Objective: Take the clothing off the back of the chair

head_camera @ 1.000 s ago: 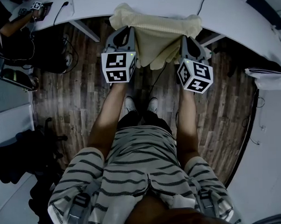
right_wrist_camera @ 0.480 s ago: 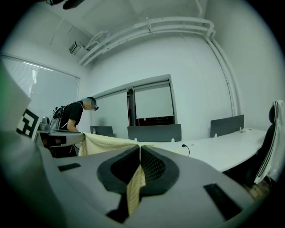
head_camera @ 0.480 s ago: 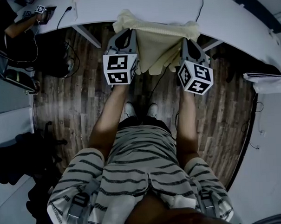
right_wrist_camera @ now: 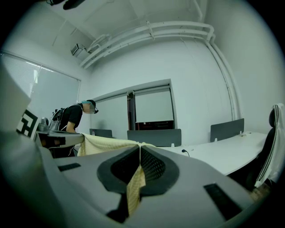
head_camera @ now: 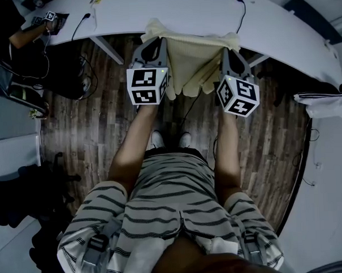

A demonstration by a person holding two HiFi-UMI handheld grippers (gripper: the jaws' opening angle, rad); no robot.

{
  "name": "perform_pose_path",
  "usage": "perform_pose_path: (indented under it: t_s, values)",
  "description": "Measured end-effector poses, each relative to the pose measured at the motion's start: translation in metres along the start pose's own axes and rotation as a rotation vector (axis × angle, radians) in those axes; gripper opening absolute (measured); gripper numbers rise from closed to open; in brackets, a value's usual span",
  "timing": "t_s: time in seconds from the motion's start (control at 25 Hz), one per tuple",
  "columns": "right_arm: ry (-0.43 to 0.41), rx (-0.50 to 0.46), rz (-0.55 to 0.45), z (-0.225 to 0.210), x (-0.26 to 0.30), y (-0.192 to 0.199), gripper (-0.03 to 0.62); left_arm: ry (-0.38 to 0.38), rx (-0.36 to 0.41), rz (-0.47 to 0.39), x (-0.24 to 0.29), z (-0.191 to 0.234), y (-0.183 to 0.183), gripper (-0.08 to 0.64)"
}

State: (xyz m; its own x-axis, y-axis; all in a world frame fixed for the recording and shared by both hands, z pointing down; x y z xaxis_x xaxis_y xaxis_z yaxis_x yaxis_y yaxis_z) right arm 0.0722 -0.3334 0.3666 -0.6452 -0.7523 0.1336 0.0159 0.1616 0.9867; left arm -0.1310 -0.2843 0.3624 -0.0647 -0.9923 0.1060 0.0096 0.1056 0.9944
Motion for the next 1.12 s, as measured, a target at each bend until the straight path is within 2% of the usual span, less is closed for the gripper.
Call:
perform_pose_path:
  t_s: [1.12]
  values:
    - [0.000,-0.024,-0.131,0.016,-0.029,-0.058,0.021,0.010,-0.038,-0.122,-0.035,-0.006,-0.053,0.025]
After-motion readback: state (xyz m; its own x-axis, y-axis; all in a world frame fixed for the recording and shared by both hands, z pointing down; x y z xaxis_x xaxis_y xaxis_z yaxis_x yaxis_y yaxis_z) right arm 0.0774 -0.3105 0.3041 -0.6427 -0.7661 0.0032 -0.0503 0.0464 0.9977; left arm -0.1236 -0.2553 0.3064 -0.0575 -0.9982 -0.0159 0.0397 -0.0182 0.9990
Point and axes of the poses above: the fingertips, and each gripper's own axes: x forward along the fingers, z to its left, y out of its underside, the point moved 3 cm from there along -x, backward along the fingers, and after that the axes turned 8 degrees about -y, right-handed, at the moved point
